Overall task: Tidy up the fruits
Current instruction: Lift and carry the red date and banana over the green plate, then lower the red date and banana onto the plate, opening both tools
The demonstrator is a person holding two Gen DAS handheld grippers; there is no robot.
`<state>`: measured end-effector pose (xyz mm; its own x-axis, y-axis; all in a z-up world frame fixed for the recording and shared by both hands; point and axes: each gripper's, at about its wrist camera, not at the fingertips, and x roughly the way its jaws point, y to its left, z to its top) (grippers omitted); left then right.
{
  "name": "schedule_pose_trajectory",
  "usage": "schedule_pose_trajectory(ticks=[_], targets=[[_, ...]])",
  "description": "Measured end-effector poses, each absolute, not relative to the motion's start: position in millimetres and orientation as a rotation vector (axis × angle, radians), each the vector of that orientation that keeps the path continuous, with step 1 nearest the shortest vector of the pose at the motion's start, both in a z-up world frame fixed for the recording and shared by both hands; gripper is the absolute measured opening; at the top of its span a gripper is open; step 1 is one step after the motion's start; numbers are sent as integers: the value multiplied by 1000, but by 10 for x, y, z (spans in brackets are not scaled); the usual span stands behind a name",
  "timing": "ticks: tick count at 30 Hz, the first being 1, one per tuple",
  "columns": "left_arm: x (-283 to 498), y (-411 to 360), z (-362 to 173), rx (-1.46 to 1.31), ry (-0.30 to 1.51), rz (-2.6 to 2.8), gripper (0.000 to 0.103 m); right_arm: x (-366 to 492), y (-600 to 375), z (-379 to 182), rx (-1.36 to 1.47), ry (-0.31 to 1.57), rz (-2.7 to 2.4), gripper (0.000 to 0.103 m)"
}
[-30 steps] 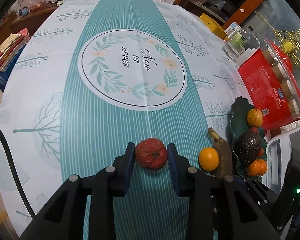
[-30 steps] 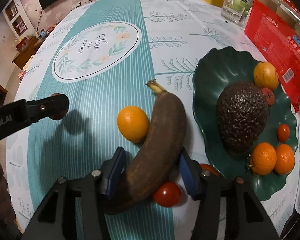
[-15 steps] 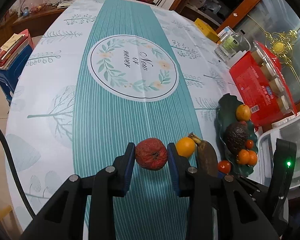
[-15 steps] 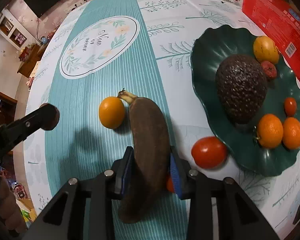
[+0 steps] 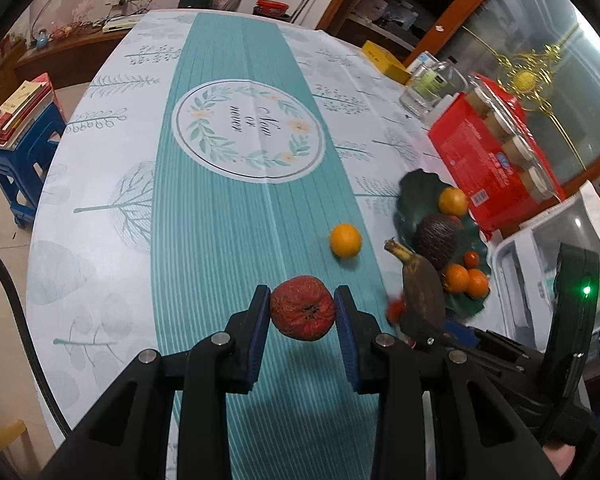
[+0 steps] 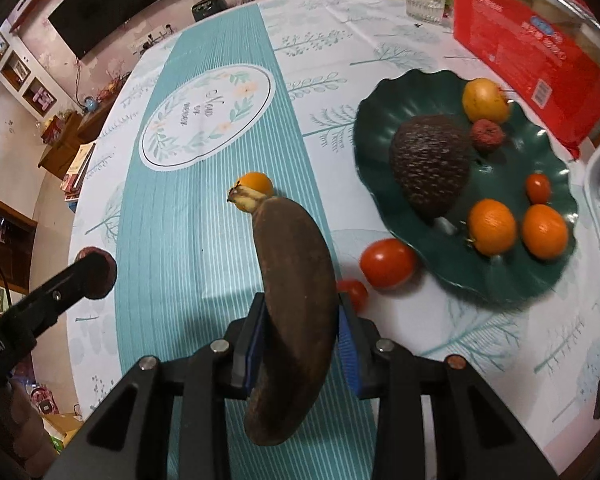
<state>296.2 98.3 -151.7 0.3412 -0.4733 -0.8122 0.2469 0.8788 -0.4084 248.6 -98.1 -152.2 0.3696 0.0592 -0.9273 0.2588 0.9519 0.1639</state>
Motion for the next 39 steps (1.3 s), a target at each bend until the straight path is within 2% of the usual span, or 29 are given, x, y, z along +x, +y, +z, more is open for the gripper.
schedule_pose_trajectory(ticks=[11, 23, 39], targets=[[2552, 662, -1211, -200, 1095, -555, 31, 2201, -1366, -1159, 326, 1132, -155, 33], [2360, -97, -992, -222, 1063, -555, 31, 2236, -1993, -924, 274, 1123, -91, 33], [2438, -968, -1368, -293, 1085, -489, 31, 2624, -2650, -942, 124, 1088, 2, 33]])
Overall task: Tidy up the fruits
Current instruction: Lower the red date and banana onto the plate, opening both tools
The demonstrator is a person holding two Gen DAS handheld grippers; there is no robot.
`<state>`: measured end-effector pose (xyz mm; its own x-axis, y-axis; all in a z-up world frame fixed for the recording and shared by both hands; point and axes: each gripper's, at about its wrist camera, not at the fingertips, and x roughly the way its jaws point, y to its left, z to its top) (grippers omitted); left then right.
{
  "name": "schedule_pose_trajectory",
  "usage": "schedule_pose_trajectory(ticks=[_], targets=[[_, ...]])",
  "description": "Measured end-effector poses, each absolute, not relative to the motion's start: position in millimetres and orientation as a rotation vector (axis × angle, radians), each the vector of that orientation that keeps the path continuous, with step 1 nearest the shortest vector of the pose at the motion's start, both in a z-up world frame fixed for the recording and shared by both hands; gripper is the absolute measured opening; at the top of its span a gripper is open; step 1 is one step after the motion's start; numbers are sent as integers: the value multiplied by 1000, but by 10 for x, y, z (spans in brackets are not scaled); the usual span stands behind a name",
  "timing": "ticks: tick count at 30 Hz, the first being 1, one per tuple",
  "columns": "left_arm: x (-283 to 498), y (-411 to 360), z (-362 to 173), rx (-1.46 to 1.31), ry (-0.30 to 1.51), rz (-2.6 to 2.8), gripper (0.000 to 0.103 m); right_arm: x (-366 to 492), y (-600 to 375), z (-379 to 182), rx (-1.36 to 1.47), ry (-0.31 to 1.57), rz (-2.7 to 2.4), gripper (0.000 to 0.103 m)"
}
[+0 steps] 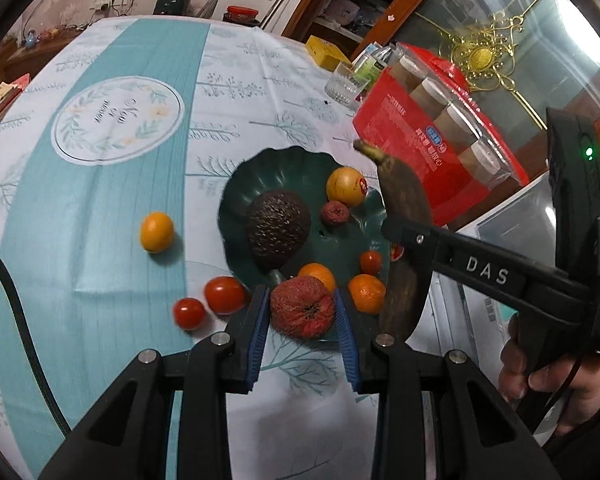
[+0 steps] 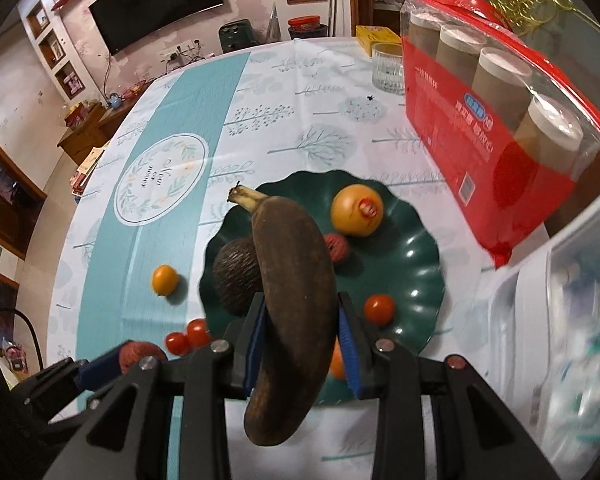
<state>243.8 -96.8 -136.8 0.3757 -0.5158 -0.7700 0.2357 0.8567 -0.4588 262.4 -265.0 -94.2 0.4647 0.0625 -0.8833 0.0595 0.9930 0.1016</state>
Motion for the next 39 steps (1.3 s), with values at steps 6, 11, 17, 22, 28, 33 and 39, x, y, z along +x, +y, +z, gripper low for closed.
schedule_pose_trajectory(ticks=[6, 11, 17, 22, 28, 33, 39], targets=[[2518, -1169, -1558, -284, 1106, -486, 31, 2751, -2741, -1091, 98, 1077, 50, 33], [2604, -1286, -1720, -280, 1134, -491, 31, 2891, -2742, -1280, 87, 1110, 84, 34], [2731, -1343, -1871, -272, 1166, -481, 31, 3009, -2676, -1438, 65, 1131, 114, 34], [2805, -1336, -1972, -274, 1191, -467, 31, 3054, -2673, -1534, 60, 1150, 123, 34], [2814, -1330, -1986, -268, 1204, -455, 38, 3074, -2705, -1546, 85, 1159, 110, 37], [2708, -1268, -1885, -278, 1188, -440, 57, 3020, -2712, -1458, 102, 1149, 112, 51], [2482, -1164, -1714, -290, 1166, -424, 67, 2836, -2739, -1313, 149, 1137, 104, 56]])
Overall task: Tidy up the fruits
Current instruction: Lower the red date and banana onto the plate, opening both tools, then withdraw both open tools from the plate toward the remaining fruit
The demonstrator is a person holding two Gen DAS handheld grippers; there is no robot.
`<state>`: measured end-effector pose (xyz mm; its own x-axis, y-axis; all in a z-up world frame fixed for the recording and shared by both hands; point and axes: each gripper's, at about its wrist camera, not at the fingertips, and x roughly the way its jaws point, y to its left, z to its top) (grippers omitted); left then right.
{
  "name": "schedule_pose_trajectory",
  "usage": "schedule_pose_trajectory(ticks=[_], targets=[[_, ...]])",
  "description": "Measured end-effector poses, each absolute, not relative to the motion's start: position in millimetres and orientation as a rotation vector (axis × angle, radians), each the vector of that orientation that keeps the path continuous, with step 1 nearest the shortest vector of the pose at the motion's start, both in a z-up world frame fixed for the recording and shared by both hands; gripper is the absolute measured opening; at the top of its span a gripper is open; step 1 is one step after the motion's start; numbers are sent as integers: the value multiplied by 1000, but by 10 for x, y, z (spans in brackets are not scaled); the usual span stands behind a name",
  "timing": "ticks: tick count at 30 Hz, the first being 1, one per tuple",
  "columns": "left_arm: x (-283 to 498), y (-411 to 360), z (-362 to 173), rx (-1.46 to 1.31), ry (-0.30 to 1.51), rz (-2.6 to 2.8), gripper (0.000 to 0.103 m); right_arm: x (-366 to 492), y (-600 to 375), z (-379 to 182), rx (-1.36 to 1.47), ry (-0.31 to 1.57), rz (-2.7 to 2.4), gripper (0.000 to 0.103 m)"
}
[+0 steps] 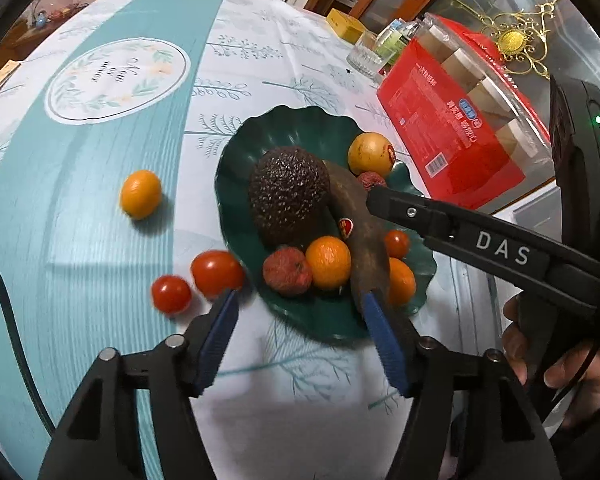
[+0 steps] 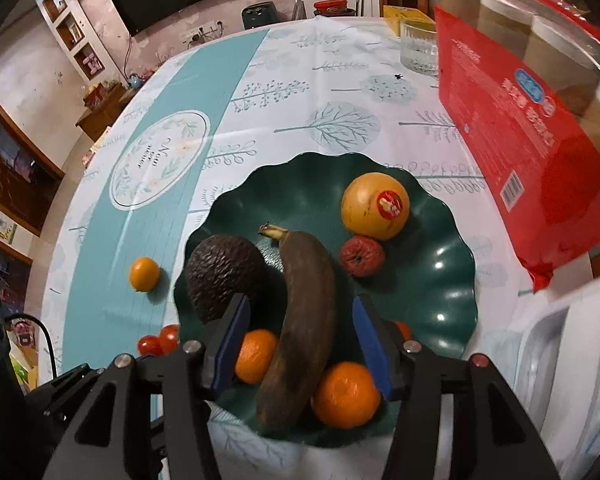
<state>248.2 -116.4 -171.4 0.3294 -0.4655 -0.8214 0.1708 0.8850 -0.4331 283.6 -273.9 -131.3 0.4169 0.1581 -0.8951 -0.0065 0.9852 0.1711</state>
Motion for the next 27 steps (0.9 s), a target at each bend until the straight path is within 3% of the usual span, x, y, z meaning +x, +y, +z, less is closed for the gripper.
schedule_pose_trajectory(ticks=[8, 27], targets=[[2123, -922, -1525, -275, 1133, -373, 75, 2447, -2679, -1195, 212, 1134, 82, 60], [1717, 196, -1229, -147, 1134, -403, 78, 1464, -1942, -1229, 353, 1104, -44, 60]])
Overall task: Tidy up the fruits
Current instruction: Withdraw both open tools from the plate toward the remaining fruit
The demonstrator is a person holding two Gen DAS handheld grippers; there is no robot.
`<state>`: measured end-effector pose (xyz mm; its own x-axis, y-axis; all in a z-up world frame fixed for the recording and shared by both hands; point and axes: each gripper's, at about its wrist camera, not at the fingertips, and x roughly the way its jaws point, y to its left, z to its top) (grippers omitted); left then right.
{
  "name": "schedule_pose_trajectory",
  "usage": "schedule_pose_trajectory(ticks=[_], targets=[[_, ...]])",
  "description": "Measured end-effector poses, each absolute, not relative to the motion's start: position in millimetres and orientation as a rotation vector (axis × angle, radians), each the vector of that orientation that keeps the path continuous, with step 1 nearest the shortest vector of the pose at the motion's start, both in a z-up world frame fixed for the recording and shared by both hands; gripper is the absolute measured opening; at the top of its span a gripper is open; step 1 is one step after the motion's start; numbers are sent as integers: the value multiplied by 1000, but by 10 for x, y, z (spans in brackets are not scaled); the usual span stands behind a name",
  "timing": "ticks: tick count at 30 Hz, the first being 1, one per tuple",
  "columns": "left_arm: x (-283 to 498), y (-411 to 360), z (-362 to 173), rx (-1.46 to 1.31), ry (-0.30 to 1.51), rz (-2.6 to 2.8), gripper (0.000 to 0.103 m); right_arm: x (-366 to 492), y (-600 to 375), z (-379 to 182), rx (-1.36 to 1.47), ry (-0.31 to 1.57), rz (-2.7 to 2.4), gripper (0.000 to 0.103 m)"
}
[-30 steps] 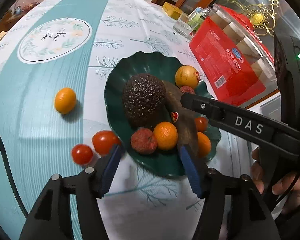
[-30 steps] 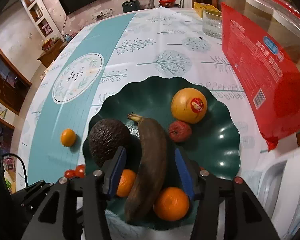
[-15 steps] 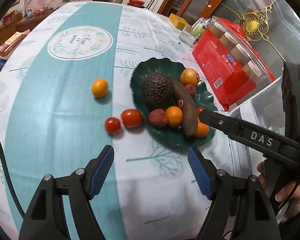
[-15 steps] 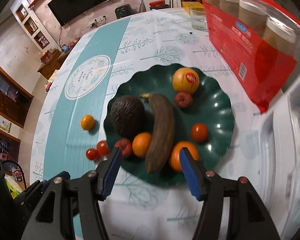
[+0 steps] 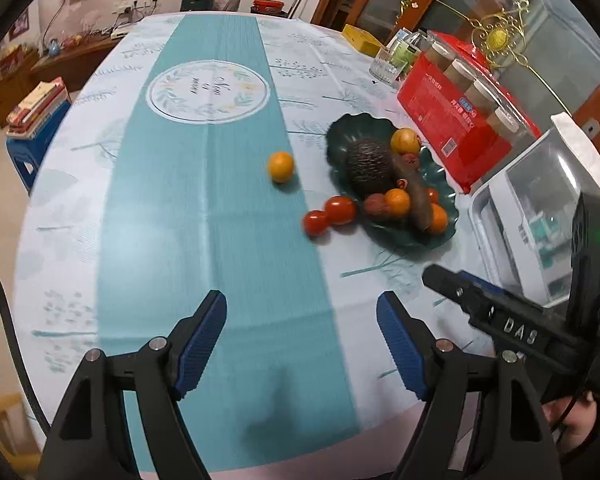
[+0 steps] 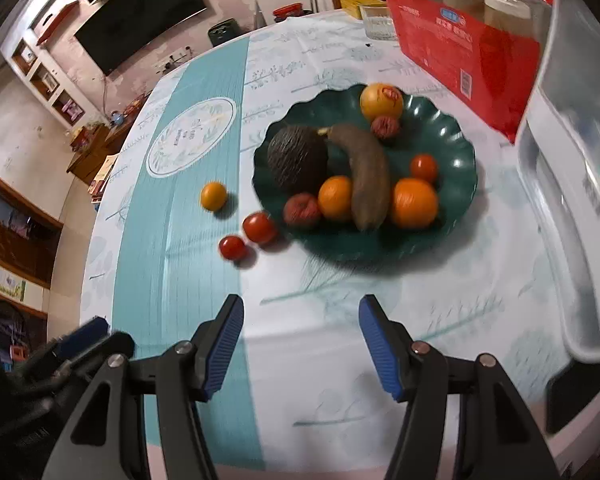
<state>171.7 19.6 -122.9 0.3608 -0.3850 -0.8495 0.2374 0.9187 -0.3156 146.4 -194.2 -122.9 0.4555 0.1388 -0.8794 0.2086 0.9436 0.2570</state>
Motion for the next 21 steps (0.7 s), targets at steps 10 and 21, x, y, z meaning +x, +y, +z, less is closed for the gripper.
schedule_pose_trajectory(ticks=[10, 21], targets=[[2003, 637, -1166, 27, 1198, -447, 87, 1138, -1550, -1321, 478, 976, -166, 60], [2682, 424, -1439, 172, 1322, -498, 90, 1283, -1253, -1486, 452, 937, -237, 60]])
